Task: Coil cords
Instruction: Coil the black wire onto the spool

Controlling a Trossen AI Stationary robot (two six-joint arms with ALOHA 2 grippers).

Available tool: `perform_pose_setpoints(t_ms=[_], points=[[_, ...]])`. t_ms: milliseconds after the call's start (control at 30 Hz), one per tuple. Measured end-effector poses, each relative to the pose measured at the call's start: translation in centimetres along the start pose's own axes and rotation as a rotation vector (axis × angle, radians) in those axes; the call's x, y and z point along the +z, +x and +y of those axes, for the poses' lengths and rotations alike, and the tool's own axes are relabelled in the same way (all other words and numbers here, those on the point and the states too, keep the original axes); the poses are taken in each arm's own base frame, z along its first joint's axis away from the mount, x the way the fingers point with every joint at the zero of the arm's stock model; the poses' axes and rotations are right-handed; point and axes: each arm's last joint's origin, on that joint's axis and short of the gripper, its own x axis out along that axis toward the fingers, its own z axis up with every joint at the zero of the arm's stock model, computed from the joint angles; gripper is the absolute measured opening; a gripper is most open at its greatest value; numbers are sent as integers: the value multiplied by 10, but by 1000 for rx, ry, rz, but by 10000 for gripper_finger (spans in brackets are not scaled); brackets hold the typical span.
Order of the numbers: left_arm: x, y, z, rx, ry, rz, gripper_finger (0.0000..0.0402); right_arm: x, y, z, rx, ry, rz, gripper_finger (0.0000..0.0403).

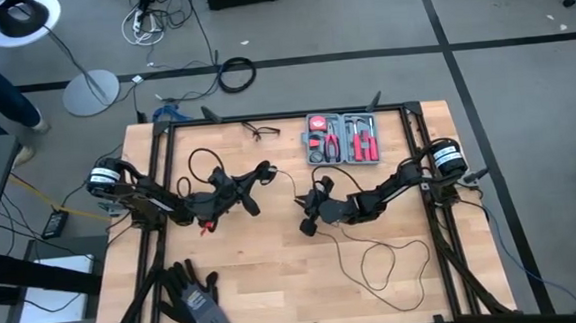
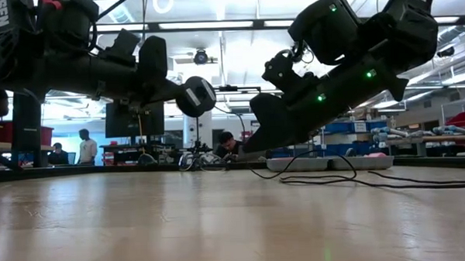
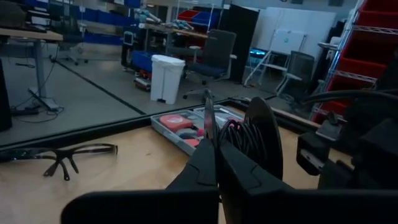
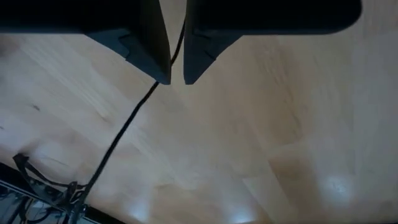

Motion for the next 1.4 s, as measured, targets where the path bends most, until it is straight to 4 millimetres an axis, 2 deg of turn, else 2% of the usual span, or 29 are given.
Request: perform_pose_setpoints(t_ms=[367, 633, 733, 900, 967, 1100, 1267, 1400], points=[[2, -1, -2, -35, -13, -8, 1, 2, 9, -13, -46, 52, 12, 83], [2, -1, -2, -36, -14, -9, 1, 3, 9, -14, -35, 55, 7, 97], [2, -1, -2, -38, -23, -12, 1, 4, 10, -14, -33, 57, 4, 84], [3, 0, -4, -47, -46, -12, 1, 4, 12, -16, 21, 42, 25, 13], [4, 2, -6, -47, -49, -14, 1, 6, 14, -16, 42, 35, 34, 8], [6, 9, -15, -46, -39, -4, 1, 11, 29, -3, 107, 48, 34, 2], [5, 19, -27, -37, 25, 54, 1, 4, 59, 24, 157, -10, 107, 1], [4, 20, -28, -32, 53, 76, 1, 11, 63, 41, 188, -64, 92, 1]])
